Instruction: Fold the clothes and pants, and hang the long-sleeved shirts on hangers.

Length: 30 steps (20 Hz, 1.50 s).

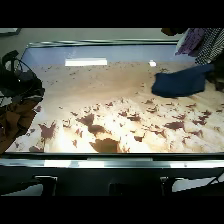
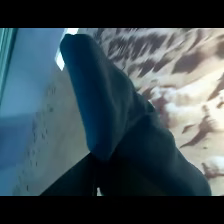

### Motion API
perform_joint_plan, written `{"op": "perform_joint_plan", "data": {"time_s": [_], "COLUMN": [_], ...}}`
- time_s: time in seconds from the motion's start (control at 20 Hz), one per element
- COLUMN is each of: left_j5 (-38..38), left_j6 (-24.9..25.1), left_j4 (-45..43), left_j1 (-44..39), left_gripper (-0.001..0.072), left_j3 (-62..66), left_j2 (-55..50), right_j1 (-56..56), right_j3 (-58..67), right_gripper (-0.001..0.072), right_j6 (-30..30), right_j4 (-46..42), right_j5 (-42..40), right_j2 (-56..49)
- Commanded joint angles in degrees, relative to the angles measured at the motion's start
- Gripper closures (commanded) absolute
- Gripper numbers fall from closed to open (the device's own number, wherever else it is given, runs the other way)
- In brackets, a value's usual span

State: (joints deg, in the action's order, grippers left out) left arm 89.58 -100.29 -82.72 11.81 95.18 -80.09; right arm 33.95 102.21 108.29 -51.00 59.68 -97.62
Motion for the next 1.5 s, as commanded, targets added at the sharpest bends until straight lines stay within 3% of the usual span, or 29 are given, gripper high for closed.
{"op": "perform_joint_plan", "data": {"time_s": [0.0, 0.3, 0.65, 0.85, 1.2, 1.25, 1.4, 1.45], "left_j5": [0.07, 0.68, 0.68, 0.7, 0.66, 0.63, 0.63, 0.61], "left_j6": [0.0, 0.0, 0.0, -0.02, -0.02, -0.02, -0.02, -0.02], "left_j4": [-1.99, -1.99, -1.99, -1.97, -1.99, -1.99, -1.97, -1.97], "left_j1": [0.07, 0.02, 0.0, 0.0, 0.0, 0.0, 0.0, 0.0], "left_gripper": [0.0691, 0.0691, 0.0691, 0.0691, 0.0691, 0.0691, 0.0689, 0.0688], "left_j3": [0.0, 0.0, 0.0, 0.0, -0.02, -0.02, -0.02, -0.02], "left_j2": [-0.04, -0.04, -0.04, -0.04, -0.04, -0.04, -0.04, -0.07], "right_j1": [10.73, 16.55, 16.55, 16.55, 16.55, 16.55, 16.48, 16.48], "right_j3": [0.85, -2.05, -21.64, -30.27, -34.8, -34.82, -34.67, -34.07], "right_gripper": [0.069, 0.0689, 0.0688, 0.0687, 0.0683, 0.0632, 0.0222, 0.0234], "right_j6": [5.77, 6.25, 3.5, 3.61, 3.56, 3.56, 3.56, 3.72], "right_j4": [-4.85, -33.4, -51.91, -56.72, -59.84, -60.22, -65.16, -65.77], "right_j5": [4.61, 24.46, 25.97, 25.53, 25.03, 24.92, 27.61, 27.1], "right_j2": [1.01, 3.61, 9.55, 11.45, 11.43, 11.43, 12.0, 13.11]}}
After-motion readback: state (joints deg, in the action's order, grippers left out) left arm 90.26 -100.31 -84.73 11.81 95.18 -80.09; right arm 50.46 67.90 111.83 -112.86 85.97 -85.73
